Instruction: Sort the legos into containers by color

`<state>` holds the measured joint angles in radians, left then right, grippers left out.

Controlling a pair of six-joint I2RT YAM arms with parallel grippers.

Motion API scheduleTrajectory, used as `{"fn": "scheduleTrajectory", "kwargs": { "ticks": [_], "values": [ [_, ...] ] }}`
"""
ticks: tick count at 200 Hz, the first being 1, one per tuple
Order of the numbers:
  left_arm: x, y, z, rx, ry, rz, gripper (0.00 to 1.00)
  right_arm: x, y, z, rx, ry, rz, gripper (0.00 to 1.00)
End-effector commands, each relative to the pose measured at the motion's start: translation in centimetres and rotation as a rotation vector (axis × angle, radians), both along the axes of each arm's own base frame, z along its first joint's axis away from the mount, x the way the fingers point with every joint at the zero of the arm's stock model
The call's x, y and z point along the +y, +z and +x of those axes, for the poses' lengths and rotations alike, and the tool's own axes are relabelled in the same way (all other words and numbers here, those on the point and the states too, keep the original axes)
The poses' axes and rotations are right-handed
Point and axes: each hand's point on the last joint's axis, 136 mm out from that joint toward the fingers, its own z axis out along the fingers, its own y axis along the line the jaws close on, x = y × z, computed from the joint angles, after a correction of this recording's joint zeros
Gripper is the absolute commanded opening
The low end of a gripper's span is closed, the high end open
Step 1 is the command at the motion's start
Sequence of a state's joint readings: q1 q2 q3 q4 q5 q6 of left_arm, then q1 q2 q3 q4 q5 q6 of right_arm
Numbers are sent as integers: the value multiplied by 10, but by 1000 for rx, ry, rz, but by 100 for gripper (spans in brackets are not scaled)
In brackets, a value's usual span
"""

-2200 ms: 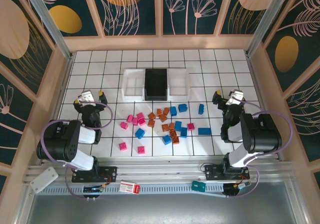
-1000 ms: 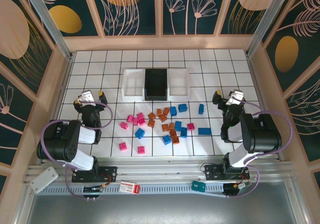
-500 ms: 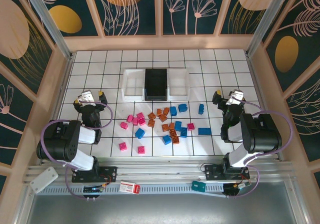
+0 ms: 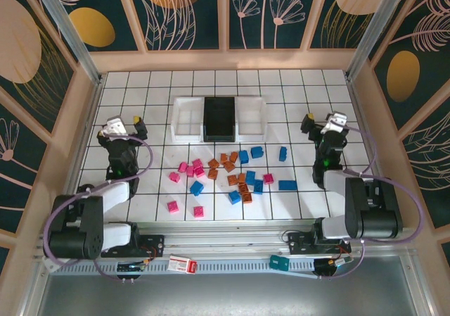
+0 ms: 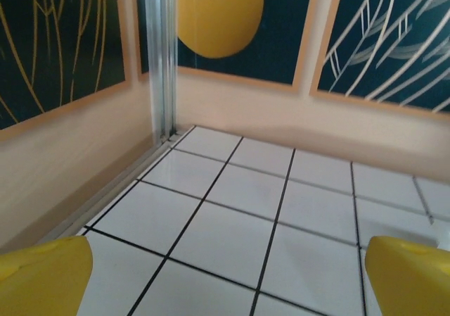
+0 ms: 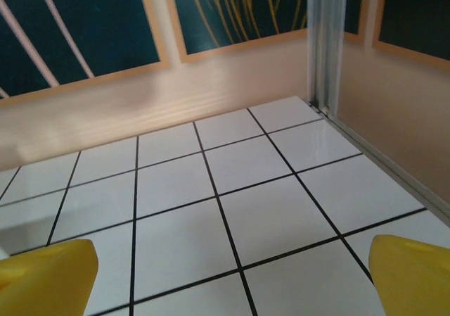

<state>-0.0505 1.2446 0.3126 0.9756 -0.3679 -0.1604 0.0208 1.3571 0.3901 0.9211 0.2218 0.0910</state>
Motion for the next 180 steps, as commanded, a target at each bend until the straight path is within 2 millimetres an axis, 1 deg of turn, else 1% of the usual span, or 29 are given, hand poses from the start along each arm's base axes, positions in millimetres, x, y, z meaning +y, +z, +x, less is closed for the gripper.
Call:
{"fn": "scheduleTrajectory", "kwargs": {
  "ticks": [1, 12, 16, 29, 32, 33, 35, 39, 47, 50, 57, 62, 71, 77, 94, 105, 123, 127, 131, 144, 159, 168, 180],
  "values": [
    [10, 19, -8, -67, 55, -137, 99, -12, -6, -5, 104, -130, 53, 99],
    [17, 29, -13, -122, 102, -246, 99, -14, 4, -6, 83, -186, 86, 99],
    [21, 32, -15, -150, 132, -321, 99, -14, 6, -6, 75, -199, 118, 99],
    [34, 27, -23, -187, 248, -565, 99, -12, 5, -5, 56, -193, 276, 99],
    [35, 21, -25, -159, 271, -612, 99, -9, 4, -5, 55, -172, 319, 99],
    [35, 22, -25, -160, 273, -621, 99, -8, 3, -5, 59, -165, 334, 99],
    [36, 14, -28, -135, 297, -651, 99, -6, 1, -5, 63, -154, 365, 99],
    [36, 14, -30, -133, 316, -708, 99, -6, -2, -7, 65, -151, 427, 99],
    [33, 22, -30, -143, 293, -715, 99, -3, -8, -9, 64, -124, 544, 99],
    [29, 26, -28, -142, 255, -710, 99, 3, -8, -8, 60, -79, 573, 99],
    [22, 31, -27, -155, 200, -716, 99, 14, -5, -6, 34, 24, 613, 99],
    [17, 34, -26, -165, 162, -729, 99, 20, -8, -8, 37, 69, 639, 99],
    [9, 38, -27, -181, 100, -745, 99, 25, -15, -7, 76, 86, 678, 99],
    [3, 39, -28, -191, 63, -766, 99, 30, -18, -6, 115, 106, 681, 99],
    [-14, 38, -27, -169, -40, -816, 99, 45, -36, -8, 278, 124, 663, 99],
    [-29, 38, -25, -135, -122, -832, 99, 51, -49, -15, 378, 107, 631, 97],
    [-53, 35, -23, -59, -245, -861, 99, 62, -67, -31, 503, 69, 526, 94],
    [-59, 33, -22, -38, -271, -868, 99, 68, -71, -35, 533, 80, 504, 93],
    [-64, 32, -22, -17, -297, -875, 99, 68, -75, -39, 548, 59, 471, 92],
    [-84, 27, -23, 65, -389, -878, 99, 78, -87, -50, 606, 52, 397, 91],
    [-104, 19, -24, 150, -473, -882, 99, 89, -101, -60, 662, 60, 353, 90],
    [-113, 11, -26, 196, -489, -880, 99, 96, -107, -62, 683, 73, 336, 89],
    [-126, 3, -30, 243, -510, -858, 99, 104, -114, -63, 703, 95, 323, 85]
  ]
}}
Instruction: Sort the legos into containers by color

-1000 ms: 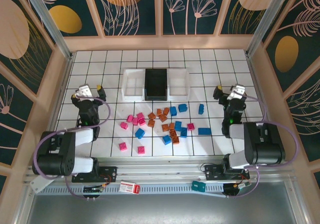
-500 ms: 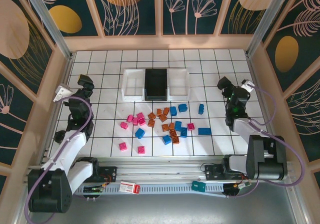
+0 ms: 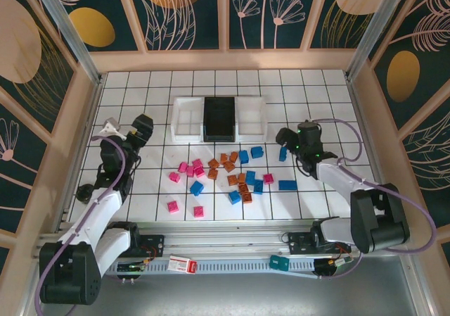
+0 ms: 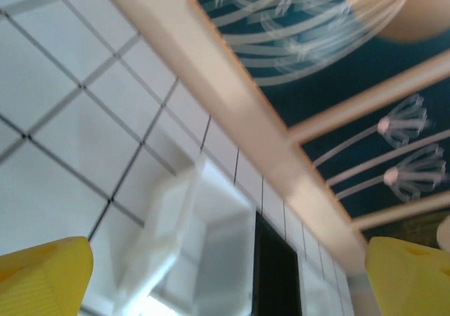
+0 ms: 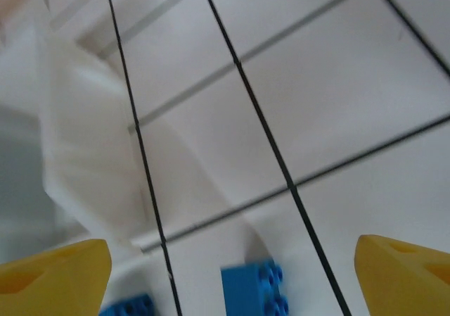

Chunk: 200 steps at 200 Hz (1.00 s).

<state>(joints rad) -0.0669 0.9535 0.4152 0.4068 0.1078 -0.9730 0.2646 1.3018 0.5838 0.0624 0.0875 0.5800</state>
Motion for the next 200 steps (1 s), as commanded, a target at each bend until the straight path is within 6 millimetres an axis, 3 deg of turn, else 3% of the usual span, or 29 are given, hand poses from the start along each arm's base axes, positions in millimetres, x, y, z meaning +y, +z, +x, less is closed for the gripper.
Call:
{"fn": "scheduleTrajectory", "kwargs": {
  "ticks": [1, 23, 57, 125, 160, 185, 200],
  "values": [
    [-42, -6, -9, 57, -193, 7, 99, -3, -28, -17, 113, 6, -110, 85],
    [-55, -20, -16, 99, -223, 35, 99, 8, -36, -15, 124, 42, -115, 78],
    [-56, -37, -24, 141, -240, 31, 99, 17, -47, -16, 153, 74, -109, 61],
    [-51, -41, -31, 165, -214, 40, 99, 27, -45, -14, 128, 125, -100, 25],
    [-49, -37, -34, 153, -196, 9, 99, 49, -6, -8, 23, 221, -70, 16],
    [-47, -33, -36, 149, -190, 14, 99, 88, 52, 3, -105, 351, -10, 15],
    [-48, -32, -36, 151, -197, 20, 99, 111, 72, 16, -137, 408, 2, 15]
  ]
}}
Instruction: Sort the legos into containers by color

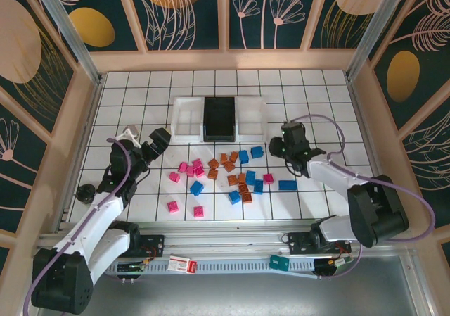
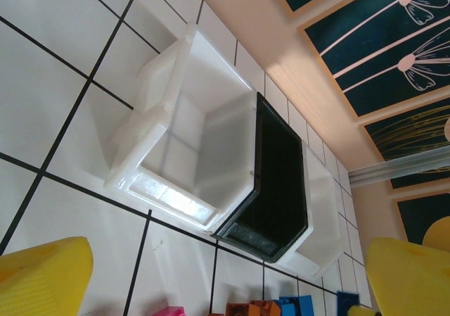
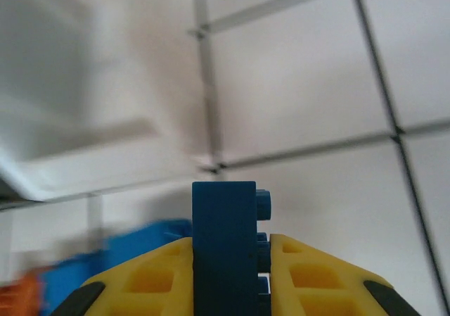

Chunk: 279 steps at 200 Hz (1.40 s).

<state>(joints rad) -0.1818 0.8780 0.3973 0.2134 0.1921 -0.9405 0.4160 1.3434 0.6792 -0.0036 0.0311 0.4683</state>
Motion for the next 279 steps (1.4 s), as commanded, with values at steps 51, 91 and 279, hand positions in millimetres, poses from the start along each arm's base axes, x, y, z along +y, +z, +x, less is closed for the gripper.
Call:
{"fn": "scheduleTrajectory", "kwargs": {
  "ticks": [51, 91, 279],
  "values": [
    [-1, -20, -5, 105, -38, 81, 97, 82, 45, 93, -98, 145, 1, 15],
    [5, -30, -10, 146, -28, 132, 96, 85, 21, 133, -69, 89, -76, 22],
    [-14, -137, -77, 443, -92, 580, 68, 57, 27, 51, -94, 54, 2, 61]
  ]
}}
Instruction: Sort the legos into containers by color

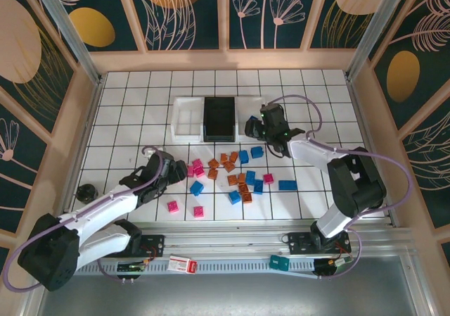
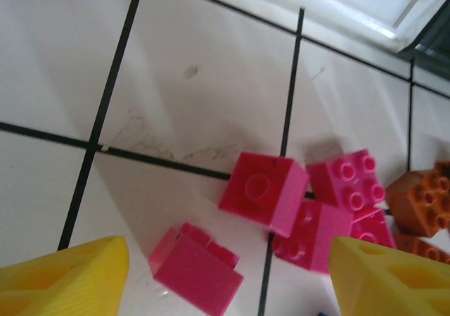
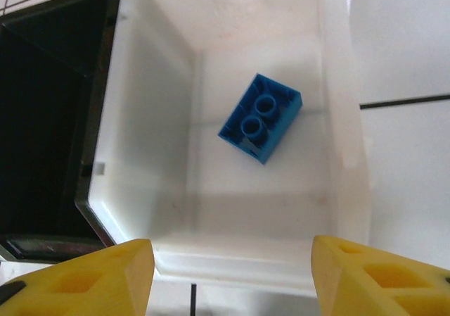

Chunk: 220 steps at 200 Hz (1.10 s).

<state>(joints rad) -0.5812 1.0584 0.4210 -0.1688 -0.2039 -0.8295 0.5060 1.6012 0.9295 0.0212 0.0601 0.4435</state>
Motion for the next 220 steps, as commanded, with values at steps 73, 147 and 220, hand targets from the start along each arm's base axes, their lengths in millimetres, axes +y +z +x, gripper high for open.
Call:
{"fn": "scheduleTrajectory", "kwargs": {
  "ticks": [73, 147, 220],
  "values": [
    [2, -33, -1, 52, -17, 80, 73, -1, 16, 1, -54, -30, 43, 61],
    [-6, -35, 14, 38, -16, 91, 53, -7, 15, -6, -53, -35, 33, 61],
    [-3, -25, 13, 23, -12, 93, 32, -10, 3, -17, -30, -33, 38, 61]
  ]
}}
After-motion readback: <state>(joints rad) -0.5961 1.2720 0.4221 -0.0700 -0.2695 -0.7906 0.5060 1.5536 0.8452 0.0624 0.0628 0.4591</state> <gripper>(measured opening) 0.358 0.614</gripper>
